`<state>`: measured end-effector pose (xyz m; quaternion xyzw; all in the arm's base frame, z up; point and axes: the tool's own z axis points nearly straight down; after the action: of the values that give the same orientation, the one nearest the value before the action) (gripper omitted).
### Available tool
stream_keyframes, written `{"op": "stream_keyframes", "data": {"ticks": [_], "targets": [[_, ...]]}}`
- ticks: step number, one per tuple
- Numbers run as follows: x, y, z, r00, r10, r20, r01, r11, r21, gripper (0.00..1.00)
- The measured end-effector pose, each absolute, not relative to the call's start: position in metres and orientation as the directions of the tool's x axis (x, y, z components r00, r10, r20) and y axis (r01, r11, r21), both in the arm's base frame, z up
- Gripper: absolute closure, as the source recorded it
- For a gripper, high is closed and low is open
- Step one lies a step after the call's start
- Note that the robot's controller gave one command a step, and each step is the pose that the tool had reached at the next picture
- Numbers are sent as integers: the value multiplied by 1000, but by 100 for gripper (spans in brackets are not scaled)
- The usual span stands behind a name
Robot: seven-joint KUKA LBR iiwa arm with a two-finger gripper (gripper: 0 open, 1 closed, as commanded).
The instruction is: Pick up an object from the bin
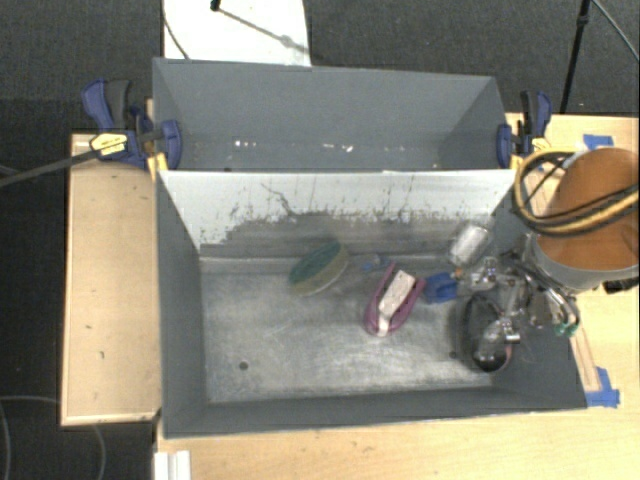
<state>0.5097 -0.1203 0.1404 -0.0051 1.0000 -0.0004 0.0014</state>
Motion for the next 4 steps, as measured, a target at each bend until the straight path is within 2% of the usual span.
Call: {"op": "stream_keyframes", "data": {"ticks": [1, 2, 3, 4], "targets": [[536, -148, 76, -902, -432, -2, -432, 902, 6, 0], [577, -136, 70, -656, -754, -2, -754, 656, 41, 0], [580, -150, 72, -658, -753, 2, -753, 658, 6, 100], [586, -137, 74, -657, -753, -29, -754, 657, 3, 0]]}}
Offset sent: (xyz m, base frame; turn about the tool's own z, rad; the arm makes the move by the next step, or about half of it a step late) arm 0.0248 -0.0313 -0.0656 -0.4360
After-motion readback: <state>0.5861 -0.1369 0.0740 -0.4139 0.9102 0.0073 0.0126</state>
